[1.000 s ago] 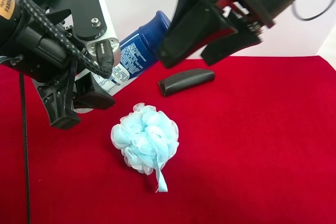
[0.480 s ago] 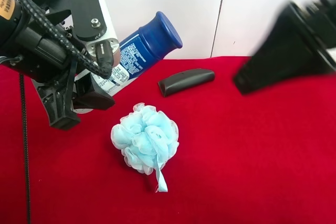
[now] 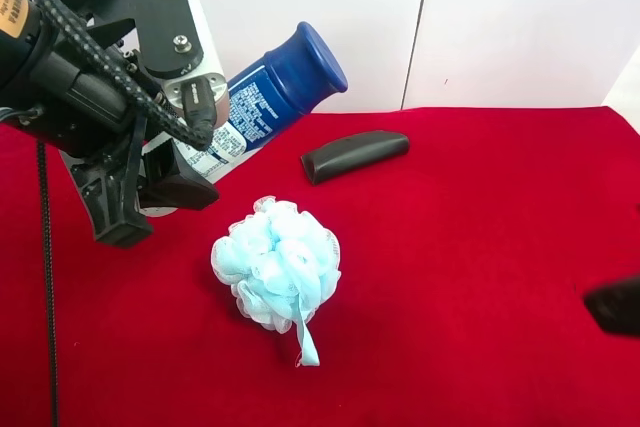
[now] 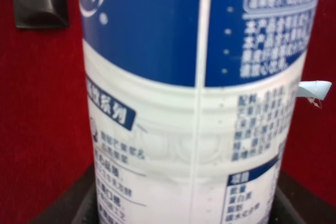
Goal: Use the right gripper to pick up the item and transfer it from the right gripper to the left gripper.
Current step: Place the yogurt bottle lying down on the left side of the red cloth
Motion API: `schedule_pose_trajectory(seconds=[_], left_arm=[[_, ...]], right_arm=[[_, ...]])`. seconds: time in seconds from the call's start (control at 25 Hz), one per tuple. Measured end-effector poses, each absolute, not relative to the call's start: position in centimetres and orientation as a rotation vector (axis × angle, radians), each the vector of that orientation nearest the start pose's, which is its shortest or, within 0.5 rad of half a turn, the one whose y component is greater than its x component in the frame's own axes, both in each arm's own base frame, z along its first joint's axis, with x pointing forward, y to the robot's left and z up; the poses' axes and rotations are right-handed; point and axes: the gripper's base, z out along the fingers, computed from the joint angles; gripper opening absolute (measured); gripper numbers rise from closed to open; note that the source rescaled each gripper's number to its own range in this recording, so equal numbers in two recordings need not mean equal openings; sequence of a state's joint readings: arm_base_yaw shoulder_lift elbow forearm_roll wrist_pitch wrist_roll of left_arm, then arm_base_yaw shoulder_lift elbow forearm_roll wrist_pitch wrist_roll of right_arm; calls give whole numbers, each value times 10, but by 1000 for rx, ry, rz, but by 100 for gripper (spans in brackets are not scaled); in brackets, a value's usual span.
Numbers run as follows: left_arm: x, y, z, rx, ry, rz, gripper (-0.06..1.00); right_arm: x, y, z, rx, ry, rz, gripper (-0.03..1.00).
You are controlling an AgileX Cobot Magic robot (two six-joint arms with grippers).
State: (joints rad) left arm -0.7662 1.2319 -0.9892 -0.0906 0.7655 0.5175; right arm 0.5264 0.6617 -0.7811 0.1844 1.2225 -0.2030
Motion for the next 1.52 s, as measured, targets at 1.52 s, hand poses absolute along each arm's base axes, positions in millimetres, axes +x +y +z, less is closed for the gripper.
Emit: schedule_pose_trajectory(seconds=[1.52], left_arm=[[175,-177,313,1447,2038,-212,6]], right_arm=[[8,10,274,-445,2119,234,100]])
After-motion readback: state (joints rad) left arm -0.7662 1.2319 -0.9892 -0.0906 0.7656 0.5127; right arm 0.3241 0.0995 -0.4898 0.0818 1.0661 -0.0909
